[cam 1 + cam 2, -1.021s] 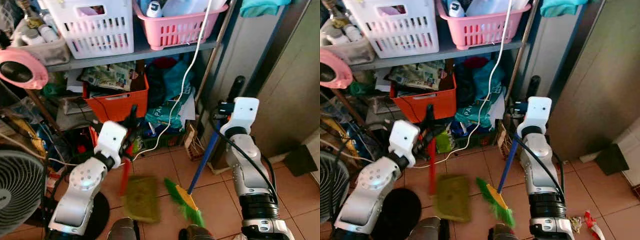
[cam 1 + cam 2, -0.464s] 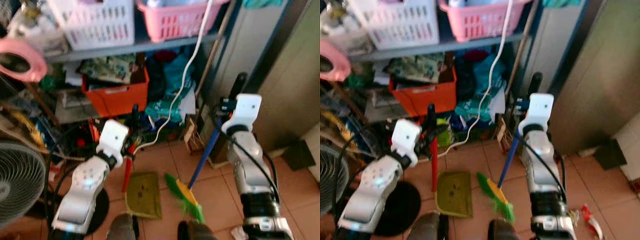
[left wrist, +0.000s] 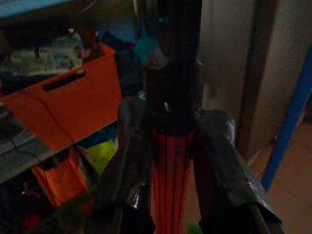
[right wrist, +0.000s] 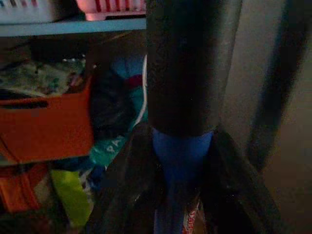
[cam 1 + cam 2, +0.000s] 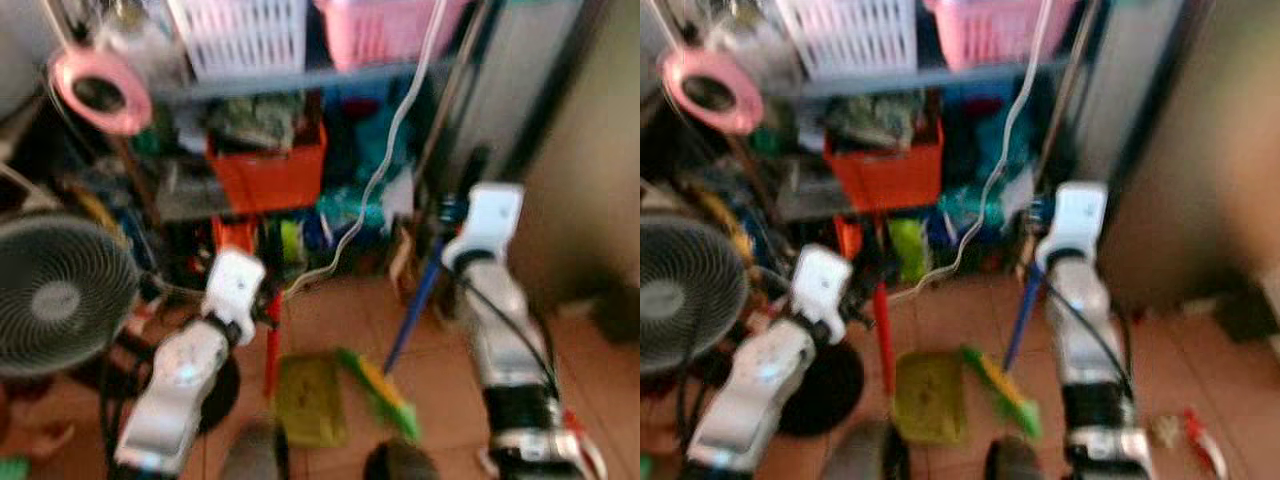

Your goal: Sweep floor

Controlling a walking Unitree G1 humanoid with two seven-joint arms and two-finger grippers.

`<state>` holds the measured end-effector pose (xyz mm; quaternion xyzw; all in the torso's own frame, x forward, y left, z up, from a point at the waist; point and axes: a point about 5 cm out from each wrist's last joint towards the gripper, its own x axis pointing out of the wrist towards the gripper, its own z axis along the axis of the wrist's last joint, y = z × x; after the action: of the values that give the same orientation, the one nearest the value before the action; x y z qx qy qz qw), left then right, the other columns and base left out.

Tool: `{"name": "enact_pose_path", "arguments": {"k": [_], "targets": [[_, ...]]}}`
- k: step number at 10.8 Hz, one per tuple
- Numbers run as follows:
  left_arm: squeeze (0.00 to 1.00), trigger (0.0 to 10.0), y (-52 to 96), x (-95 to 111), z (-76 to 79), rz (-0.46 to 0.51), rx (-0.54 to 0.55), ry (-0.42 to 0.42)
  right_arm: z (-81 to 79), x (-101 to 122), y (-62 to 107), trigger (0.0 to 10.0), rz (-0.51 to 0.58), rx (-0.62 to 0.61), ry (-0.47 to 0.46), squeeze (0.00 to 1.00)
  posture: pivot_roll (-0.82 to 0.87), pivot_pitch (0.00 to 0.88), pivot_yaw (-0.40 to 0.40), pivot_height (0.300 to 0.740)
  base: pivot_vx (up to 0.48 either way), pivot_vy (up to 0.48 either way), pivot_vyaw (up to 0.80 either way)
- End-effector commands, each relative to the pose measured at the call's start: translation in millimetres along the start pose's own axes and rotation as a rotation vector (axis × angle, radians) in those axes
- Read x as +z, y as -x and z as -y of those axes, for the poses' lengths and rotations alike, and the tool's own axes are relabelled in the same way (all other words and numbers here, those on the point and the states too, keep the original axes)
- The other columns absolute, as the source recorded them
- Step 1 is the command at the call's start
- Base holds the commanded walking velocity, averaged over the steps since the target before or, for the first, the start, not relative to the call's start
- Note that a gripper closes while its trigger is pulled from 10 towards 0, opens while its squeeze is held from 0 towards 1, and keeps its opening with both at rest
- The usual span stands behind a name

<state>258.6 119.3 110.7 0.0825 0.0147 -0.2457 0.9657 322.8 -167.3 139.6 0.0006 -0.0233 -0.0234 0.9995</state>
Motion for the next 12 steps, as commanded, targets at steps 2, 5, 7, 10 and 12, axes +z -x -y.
{"name": "enact_pose_path", "arguments": {"k": [2,5,7,10,12], "targets": [[0.0,10.0,-1.6,9,-5.2,0.037,0.005,-0.043,-9.3,0,-0.5,10.0,0.0,0.027,-0.011,0.0,0.03,0.075,0.038,0.74,-0.287,0.0,0.0],[0.0,10.0,-4.9,11,-7.9,0.045,0.015,-0.05,-13.6,6,-4.9,10.0,0.021,0.046,-0.02,0.0,0.02,0.077,0.045,0.74,-0.257,0.0,0.0],[0.0,10.0,-7.0,14,-6.6,0.07,0.023,-0.031,-19.0,7,-4.0,10.0,0.026,0.061,-0.026,0.0,0.01,0.08,0.042,0.74,0.0,0.0,0.0],[0.0,10.0,-6.6,11,-6.0,0.051,0.026,0.053,-19.1,4,-3.7,10.0,0.004,0.062,-0.023,0.0,0.02,0.089,0.037,0.74,0.0,0.32,-0.53],[0.0,10.0,-5.8,11,-7.7,0.049,0.025,0.108,-20.2,4,-4.7,10.0,0.005,0.061,-0.032,0.0,0.02,0.093,0.039,0.74,0.0,0.48,-0.8]]}}
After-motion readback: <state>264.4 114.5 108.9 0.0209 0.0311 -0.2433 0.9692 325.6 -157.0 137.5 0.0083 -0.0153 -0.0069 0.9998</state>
